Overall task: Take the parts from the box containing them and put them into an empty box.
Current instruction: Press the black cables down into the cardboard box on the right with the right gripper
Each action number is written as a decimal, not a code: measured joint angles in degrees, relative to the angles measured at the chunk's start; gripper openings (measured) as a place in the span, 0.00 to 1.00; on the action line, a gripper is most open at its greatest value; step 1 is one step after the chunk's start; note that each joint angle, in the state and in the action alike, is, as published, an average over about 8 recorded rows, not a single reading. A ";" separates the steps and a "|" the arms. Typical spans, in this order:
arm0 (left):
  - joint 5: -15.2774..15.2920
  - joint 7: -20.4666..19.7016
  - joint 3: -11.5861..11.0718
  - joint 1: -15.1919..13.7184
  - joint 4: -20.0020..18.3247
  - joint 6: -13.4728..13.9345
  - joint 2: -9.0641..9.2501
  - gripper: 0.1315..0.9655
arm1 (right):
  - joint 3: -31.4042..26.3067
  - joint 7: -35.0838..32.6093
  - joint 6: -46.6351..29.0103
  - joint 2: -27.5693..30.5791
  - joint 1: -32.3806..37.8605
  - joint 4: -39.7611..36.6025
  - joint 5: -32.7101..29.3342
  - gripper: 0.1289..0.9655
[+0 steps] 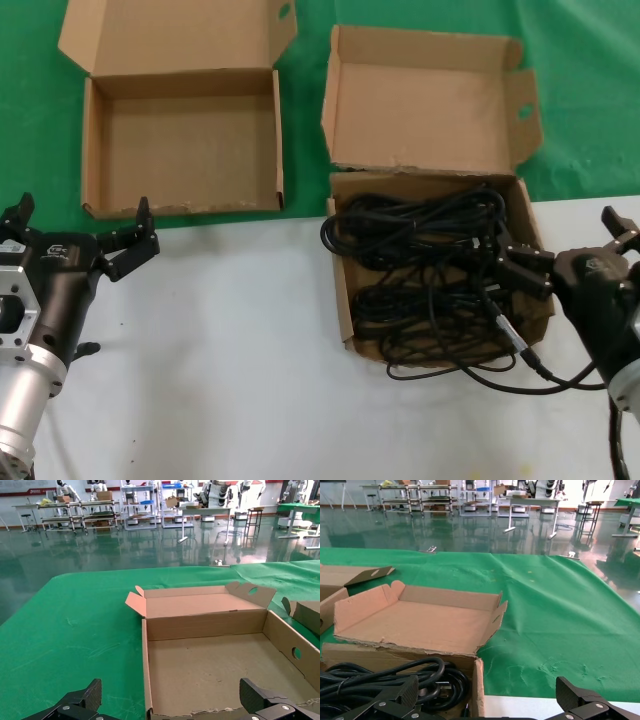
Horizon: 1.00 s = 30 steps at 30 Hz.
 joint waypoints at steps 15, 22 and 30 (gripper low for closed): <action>0.00 0.00 0.00 0.00 0.00 0.00 0.00 0.99 | 0.00 0.00 0.00 0.00 0.00 0.00 0.00 1.00; 0.00 0.00 0.00 0.00 0.00 0.00 0.00 0.95 | 0.00 0.00 0.00 0.00 0.00 0.00 0.00 1.00; 0.00 0.00 0.00 0.00 0.00 0.00 0.00 0.89 | 0.00 0.00 0.01 0.01 0.00 0.00 0.00 1.00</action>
